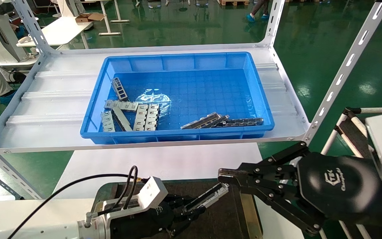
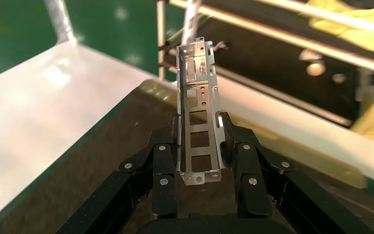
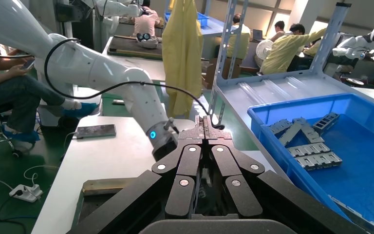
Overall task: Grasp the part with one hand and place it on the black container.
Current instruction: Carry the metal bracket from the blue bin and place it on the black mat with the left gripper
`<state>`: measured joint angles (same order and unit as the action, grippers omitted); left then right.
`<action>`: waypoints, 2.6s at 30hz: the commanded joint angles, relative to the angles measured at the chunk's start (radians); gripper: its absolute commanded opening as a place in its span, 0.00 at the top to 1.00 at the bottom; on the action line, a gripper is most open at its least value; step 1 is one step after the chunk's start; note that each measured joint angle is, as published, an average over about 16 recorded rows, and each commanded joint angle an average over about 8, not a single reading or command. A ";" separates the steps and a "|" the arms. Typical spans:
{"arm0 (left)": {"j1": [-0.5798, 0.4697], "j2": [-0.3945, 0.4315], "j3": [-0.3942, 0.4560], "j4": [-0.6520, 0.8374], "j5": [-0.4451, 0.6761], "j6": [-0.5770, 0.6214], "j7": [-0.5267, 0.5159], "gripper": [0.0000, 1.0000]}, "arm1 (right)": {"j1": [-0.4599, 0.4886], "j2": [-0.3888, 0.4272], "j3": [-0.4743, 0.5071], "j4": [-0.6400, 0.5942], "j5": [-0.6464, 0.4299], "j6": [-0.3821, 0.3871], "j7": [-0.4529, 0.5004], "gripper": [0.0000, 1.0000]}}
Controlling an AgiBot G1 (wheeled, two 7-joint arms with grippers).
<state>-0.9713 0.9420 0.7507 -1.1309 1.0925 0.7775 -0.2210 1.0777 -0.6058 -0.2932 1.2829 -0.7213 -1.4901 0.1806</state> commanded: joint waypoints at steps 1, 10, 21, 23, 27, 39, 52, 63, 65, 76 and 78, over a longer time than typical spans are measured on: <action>0.033 -0.001 0.017 -0.044 0.032 -0.075 -0.045 1.00 | 0.000 0.000 0.000 0.000 0.000 0.000 0.000 1.00; 0.080 0.043 0.101 -0.079 0.152 -0.296 -0.251 1.00 | 0.000 0.000 -0.001 0.000 0.000 0.000 0.000 1.00; 0.082 0.140 0.199 0.005 0.268 -0.491 -0.473 1.00 | 0.000 0.001 -0.001 0.000 0.001 0.001 -0.001 1.00; 0.079 0.162 0.214 0.030 0.287 -0.524 -0.503 1.00 | 0.000 0.001 -0.001 0.000 0.001 0.001 -0.001 1.00; 0.071 0.206 0.238 0.083 0.316 -0.582 -0.557 1.00 | 0.000 0.001 -0.002 0.000 0.001 0.001 -0.001 1.00; 0.057 0.311 0.279 0.215 0.351 -0.715 -0.660 1.00 | 0.001 0.001 -0.002 0.000 0.002 0.001 -0.001 1.00; 0.085 0.337 0.292 0.233 0.333 -0.806 -0.692 1.00 | 0.001 0.001 -0.003 0.000 0.002 0.001 -0.002 1.00; 0.135 0.308 0.301 0.174 0.287 -0.859 -0.700 1.00 | 0.001 0.001 -0.004 0.000 0.002 0.002 -0.002 1.00; 0.144 0.305 0.302 0.163 0.274 -0.872 -0.700 1.00 | 0.001 0.002 -0.004 0.000 0.003 0.002 -0.002 1.00; 0.190 0.291 0.320 0.110 0.182 -0.944 -0.677 1.00 | 0.001 0.002 -0.004 0.000 0.003 0.002 -0.002 1.00; 0.196 0.290 0.326 0.104 0.161 -0.958 -0.668 1.00 | 0.001 0.002 -0.004 0.000 0.003 0.002 -0.002 1.00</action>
<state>-0.7778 1.2336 1.0774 -1.0240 1.2505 -0.1817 -0.8868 1.0787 -0.6040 -0.2977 1.2828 -0.7182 -1.4882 0.1783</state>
